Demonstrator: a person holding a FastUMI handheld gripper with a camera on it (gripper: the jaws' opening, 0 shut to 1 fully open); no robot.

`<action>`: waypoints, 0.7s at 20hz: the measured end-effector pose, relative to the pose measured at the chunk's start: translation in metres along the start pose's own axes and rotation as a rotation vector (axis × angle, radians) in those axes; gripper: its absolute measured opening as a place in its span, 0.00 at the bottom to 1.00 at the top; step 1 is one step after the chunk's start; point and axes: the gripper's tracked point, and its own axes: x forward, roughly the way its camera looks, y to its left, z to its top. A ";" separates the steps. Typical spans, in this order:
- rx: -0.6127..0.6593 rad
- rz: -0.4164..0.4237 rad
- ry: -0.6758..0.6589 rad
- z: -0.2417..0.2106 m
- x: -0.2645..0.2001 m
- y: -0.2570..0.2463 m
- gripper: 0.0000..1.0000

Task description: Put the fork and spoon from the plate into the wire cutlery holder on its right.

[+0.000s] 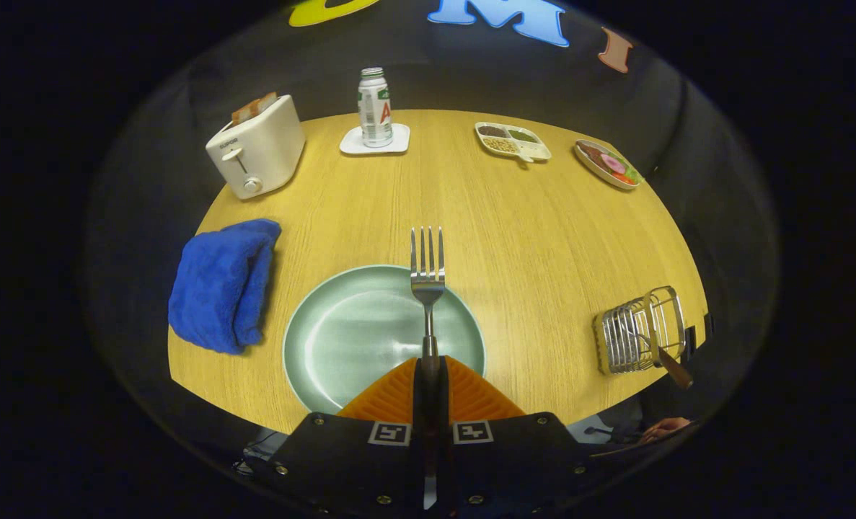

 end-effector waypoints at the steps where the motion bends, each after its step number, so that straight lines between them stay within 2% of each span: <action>1: 0.016 -0.016 -0.002 0.001 -0.001 -0.009 0.07; 6: 0.096 -0.102 0.006 0.000 -0.009 -0.060 0.07; 14: 0.310 -0.204 0.027 -0.008 -0.029 -0.124 0.07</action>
